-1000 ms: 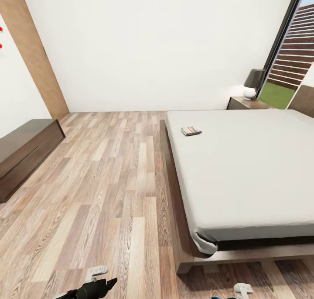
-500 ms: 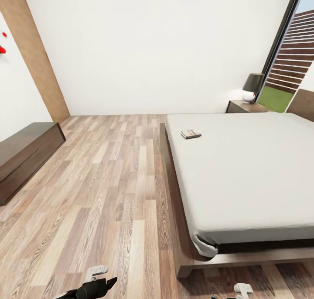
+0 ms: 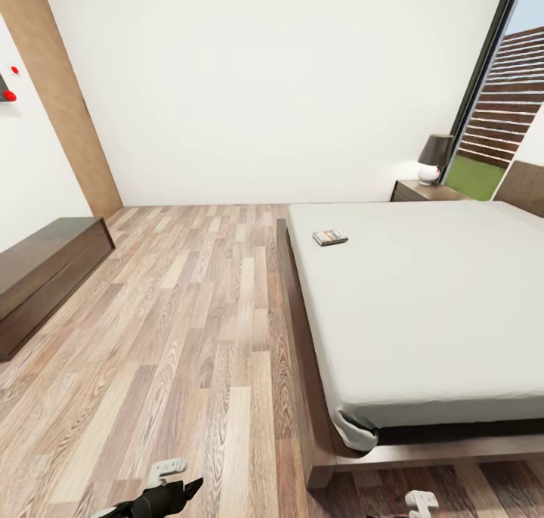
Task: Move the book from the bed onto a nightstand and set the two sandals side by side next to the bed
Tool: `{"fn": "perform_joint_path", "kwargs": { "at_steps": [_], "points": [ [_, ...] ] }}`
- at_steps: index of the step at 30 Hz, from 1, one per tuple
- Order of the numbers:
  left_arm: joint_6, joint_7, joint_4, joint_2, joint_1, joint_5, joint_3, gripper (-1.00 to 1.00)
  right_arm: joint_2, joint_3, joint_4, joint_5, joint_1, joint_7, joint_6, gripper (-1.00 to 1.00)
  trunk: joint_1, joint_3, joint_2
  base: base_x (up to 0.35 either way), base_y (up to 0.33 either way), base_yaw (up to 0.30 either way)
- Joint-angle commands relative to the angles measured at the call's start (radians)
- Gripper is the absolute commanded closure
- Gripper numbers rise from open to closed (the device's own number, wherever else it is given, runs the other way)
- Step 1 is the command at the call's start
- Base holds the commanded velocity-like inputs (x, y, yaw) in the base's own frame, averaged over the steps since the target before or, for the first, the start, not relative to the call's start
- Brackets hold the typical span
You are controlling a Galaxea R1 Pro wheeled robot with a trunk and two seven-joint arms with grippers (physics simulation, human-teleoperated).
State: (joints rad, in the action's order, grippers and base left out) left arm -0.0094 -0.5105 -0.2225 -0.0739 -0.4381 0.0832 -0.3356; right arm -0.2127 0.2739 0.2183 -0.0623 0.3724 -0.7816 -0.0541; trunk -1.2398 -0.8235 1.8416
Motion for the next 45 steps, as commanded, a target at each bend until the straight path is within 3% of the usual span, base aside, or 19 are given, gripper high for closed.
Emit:
{"fn": "perform_joint_path", "kwargs": {
  "at_steps": [1, 45],
  "points": [
    [-0.001, -0.005, 0.000, 0.000, -0.001, 0.009, -0.008, -1.00, 0.001, 0.008, 0.001, -0.007, 0.000, -0.005, -0.006, -1.00, 0.000, 0.001, 0.000, 0.000, 0.000, 0.000],
    [-0.001, -0.005, 0.000, 0.000, -0.001, 0.009, -0.008, -1.00, 0.000, 0.009, 0.001, -0.007, 0.000, -0.006, -0.006, -1.00, 0.000, 0.071, 0.000, 0.000, 0.000, 0.000]
  ]
}}
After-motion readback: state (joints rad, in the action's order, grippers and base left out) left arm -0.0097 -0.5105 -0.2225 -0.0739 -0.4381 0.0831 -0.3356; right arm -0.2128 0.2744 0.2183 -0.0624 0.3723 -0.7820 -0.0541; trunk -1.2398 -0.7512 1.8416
